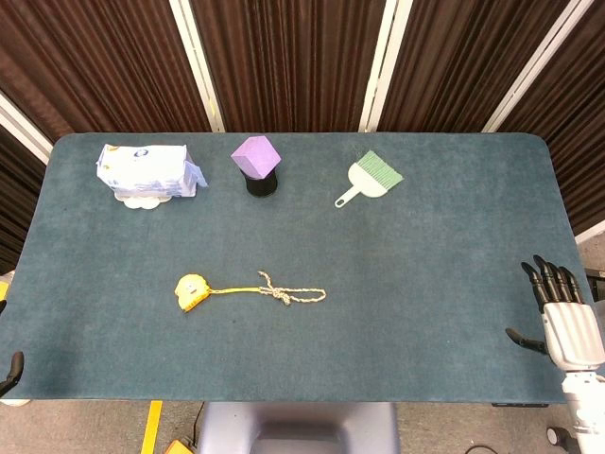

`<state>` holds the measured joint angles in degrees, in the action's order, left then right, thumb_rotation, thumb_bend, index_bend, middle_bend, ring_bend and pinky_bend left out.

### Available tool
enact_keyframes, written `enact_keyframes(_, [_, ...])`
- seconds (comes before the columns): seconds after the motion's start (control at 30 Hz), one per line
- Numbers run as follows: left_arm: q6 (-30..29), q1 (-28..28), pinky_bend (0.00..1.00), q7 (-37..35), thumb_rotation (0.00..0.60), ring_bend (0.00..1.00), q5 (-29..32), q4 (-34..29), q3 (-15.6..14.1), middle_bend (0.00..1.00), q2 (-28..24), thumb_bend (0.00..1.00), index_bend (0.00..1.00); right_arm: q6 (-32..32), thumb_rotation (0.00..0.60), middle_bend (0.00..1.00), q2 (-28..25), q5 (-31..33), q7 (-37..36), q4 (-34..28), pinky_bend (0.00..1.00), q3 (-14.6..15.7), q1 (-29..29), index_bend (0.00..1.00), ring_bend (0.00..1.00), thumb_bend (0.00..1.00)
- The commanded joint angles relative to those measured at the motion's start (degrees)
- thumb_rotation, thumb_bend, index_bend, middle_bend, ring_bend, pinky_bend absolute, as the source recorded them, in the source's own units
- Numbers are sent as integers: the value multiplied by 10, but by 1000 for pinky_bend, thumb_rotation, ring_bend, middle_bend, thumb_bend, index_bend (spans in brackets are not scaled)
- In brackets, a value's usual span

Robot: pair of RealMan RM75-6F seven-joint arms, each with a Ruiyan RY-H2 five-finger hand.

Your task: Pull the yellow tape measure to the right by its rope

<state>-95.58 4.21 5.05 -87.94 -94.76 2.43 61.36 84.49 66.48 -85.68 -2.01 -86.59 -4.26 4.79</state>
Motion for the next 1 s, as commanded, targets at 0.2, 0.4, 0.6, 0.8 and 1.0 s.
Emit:
enact_keyframes(0.2, [-4, 3, 132, 6, 600, 0, -3, -3, -3, 0, 1, 466, 40, 2, 600, 69, -1, 0, 0, -2, 0, 1, -2, 141, 27, 177])
enact_keyframes(0.4, [-4, 3, 133, 9, 600, 0, 2, -10, -1, 0, 1, 465, 40, -6, 600, 69, -1, 6, -3, -1, 0, 0, 0, 141, 27, 177])
enact_keyframes(0.6, [-13, 9, 133, 2, 600, 0, -2, -10, -3, 0, -1, 466, 40, -15, 600, 69, -2, -1, -10, 0, 0, 6, 4, 141, 27, 177])
enact_keyframes(0.8, [-8, 7, 134, 5, 600, 0, 5, -14, -1, 0, -1, 466, 39, -41, 600, 69, -1, -18, -7, -1, 0, 8, 27, 144, 27, 176])
enact_keyframes(1.0, [-11, 9, 134, -1, 600, 0, 1, -12, -3, 0, -2, 466, 40, -98, 600, 69, -9, -35, 31, -50, 0, -3, 80, 162, 27, 177])
